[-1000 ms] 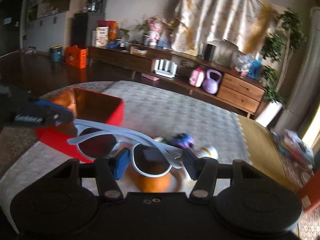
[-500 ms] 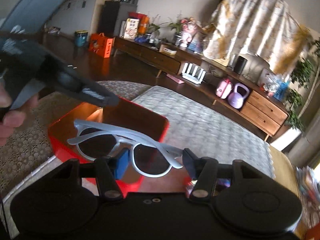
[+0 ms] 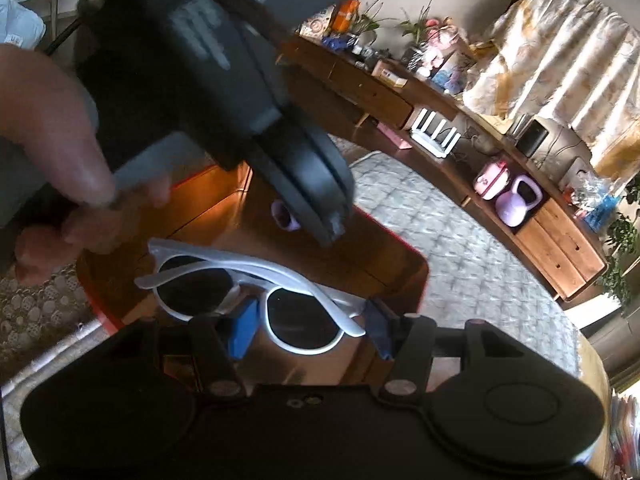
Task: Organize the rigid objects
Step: 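Carry both items over the red tin box and open the left tool to drop the block, then open the right tool to drop the sunglasses into the red box while the left tool withdraws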
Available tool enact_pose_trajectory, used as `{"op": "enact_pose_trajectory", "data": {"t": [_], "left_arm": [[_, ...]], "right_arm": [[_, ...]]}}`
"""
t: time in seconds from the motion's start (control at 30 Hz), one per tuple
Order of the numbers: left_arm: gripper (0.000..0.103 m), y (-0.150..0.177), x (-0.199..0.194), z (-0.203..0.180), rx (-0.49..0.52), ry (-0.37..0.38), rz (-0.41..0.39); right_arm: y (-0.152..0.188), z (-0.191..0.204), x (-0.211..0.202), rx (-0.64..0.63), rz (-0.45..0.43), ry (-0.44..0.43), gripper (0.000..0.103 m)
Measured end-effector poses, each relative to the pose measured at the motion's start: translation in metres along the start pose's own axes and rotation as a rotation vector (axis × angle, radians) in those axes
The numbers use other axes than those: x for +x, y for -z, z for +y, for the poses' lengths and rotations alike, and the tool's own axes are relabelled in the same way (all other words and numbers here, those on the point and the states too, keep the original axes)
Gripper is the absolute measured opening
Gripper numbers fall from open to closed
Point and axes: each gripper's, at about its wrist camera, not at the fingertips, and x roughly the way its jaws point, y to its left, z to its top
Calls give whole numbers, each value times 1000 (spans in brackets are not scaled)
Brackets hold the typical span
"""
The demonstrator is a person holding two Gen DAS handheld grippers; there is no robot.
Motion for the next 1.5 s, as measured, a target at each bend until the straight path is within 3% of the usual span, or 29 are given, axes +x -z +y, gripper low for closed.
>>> {"op": "enact_pose_trajectory", "data": {"t": [0.37, 0.53, 0.63, 1.0, 1.5], "left_arm": [[21, 3, 35, 3, -6, -5, 101], [21, 2, 37, 4, -11, -10, 98], [21, 2, 37, 4, -15, -15, 97], [22, 6, 22, 8, -46, -25, 83], [34, 11, -35, -9, -39, -22, 7]], "right_arm": [[-4, -2, 23, 31, 42, 7, 57], [-2, -5, 27, 56, 57, 9, 59], [-1, -7, 25, 70, 49, 11, 66], [5, -22, -14, 158, -22, -31, 76], [20, -53, -74, 335, -97, -108, 86]]}}
